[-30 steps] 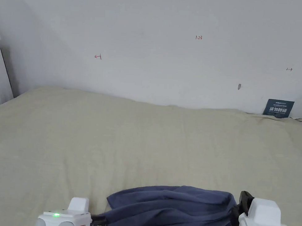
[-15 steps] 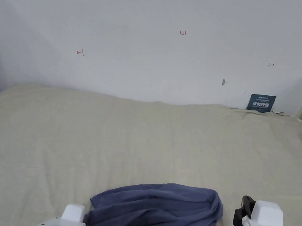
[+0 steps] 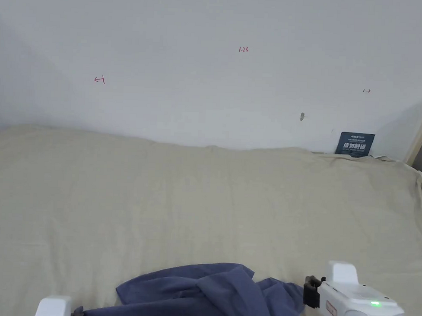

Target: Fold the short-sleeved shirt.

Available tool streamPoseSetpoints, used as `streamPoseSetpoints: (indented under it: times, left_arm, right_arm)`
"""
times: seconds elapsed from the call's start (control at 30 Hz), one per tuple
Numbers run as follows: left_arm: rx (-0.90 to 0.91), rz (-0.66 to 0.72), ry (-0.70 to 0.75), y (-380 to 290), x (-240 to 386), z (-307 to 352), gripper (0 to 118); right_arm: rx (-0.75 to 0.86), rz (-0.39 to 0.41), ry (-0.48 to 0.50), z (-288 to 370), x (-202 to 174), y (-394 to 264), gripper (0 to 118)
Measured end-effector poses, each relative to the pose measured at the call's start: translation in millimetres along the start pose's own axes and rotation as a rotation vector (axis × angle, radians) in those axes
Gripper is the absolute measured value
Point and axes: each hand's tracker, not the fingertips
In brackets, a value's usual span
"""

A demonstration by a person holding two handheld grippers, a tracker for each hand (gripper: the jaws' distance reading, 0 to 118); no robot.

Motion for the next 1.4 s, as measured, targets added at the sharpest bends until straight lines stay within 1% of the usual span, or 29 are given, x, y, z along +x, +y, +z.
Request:
streamPoseSetpoints:
  times: [0.03, 0.07, 0.1, 0.17, 0.2, 0.27, 0.3, 0.33, 0.37, 0.4, 0.47, 0.57, 0.6, 0.63, 0.73, 0.8, 0.9, 1.0, 1.07, 1.2, 1.27, 1.37, 1.4]
  left_arm:
    - [0.0, 0.002, 0.001, 0.1, 1.5, -0.2, 2]
    - [-0.001, 0.014, -0.001, 12.2, 28.3, 28.9, 2]
    - [-0.001, 0.025, -0.002, 16.2, 37.7, 38.3, 2]
    - [-0.004, 0.032, -0.001, 22.1, 53.4, 52.8, 2]
    - [-0.003, 0.032, -0.001, 16.0, 37.2, 38.7, 2]
    - [-0.004, 0.035, -0.003, 16.8, 38.5, 41.7, 2]
    - [-0.005, 0.036, -0.003, 18.1, 41.8, 45.3, 2]
    - [-0.034, 0.077, -0.038, 9.5, 15.2, 20.9, 2]
    - [-0.033, 0.074, -0.037, 8.8, 6.2, 14.8, 2]
    - [-0.034, 0.074, -0.037, 9.6, 1.9, 13.0, 2]
    - [-0.022, 0.053, -0.027, 7.9, 0.1, 11.8, 2]
    - [-0.025, 0.045, -0.028, 7.9, -6.4, 8.6, 2]
    - [-0.013, 0.033, -0.017, 6.2, 1.7, 13.6, 2]
    - [-0.01, 0.04, -0.021, 6.9, 1.9, 15.3, 2]
    - [0.024, 0.02, -0.017, 12.4, 1.2, 19.7, 2]
    - [0.046, 0.009, -0.028, 18.6, 3.3, 24.1, 2]
    - [0.099, 0.007, -0.038, 32.1, -4.7, 18.5, 2]
    - [0.158, -0.002, -0.049, 55.3, -5.6, 25.6, 2]
    - [0.198, -0.001, -0.046, 76.4, -7.6, 31.5, 2]
    - [0.285, -0.015, -0.021, 123.1, -16.3, 44.4, 2]
    - [0.323, 0.002, -0.013, 149.4, -20.1, 58.3, 2]
    - [0.372, 0.014, 0.015, 187.0, -35.3, 72.6, 2]
    - [0.384, 0.006, 0.032, 196.5, -35.3, 81.3, 2]
  right_arm:
    - [-0.034, 0.001, 0.021, -12.0, -3.2, -1.8, 42]
    - [-0.07, 0.0, 0.048, -24.0, -5.6, -3.8, 47]
    - [-0.099, -0.01, 0.058, -33.8, -7.7, -6.0, 53]
    - [-0.18, -0.029, 0.044, -60.0, -10.9, -12.6, 65]
    - [-0.201, -0.048, 0.032, -68.5, -10.8, -16.2, 65]
    - [-0.242, -0.094, 0.017, -84.6, -9.7, -24.0, 64]
    - [-0.234, -0.103, 0.03, -87.3, -9.0, -26.6, 63]
    - [-0.223, -0.107, 0.038, -87.3, -8.5, -28.2, 60]
    - [-0.206, -0.108, 0.031, -84.6, -8.7, -27.7, 51]
    - [-0.203, -0.106, 0.038, -82.0, -10.0, -26.8, 41]
    - [-0.185, -0.1, 0.075, -78.0, -10.0, -25.0, 9]
    - [-0.167, -0.098, 0.073, -70.9, -10.9, -20.9, 9]
    - [-0.155, -0.097, 0.078, -68.1, -9.6, -20.9, 9]
    - [-0.111, -0.099, 0.082, -62.8, -7.9, -20.2, 9]
    - [-0.055, -0.095, 0.074, -41.6, -8.2, -11.6, 8]
    - [-0.014, -0.08, 0.081, -28.7, -8.3, -2.7, 8]
    - [0.07, -0.029, 0.071, -4.5, -11.5, 11.8, 7]
    - [0.135, 0.028, 0.06, 20.7, -17.9, 31.7, 7]
    - [0.191, 0.068, 0.024, 37.2, -21.8, 48.6, 7]
    - [0.286, 0.072, 0.004, 68.1, -22.7, 85.5, 7]
    - [0.335, 0.096, -0.019, 83.8, -24.5, 105.0, 7]
    - [0.397, 0.11, -0.032, 105.4, -26.0, 132.4, 7]
    - [0.407, 0.126, -0.058, 110.2, -27.7, 140.2, 7]
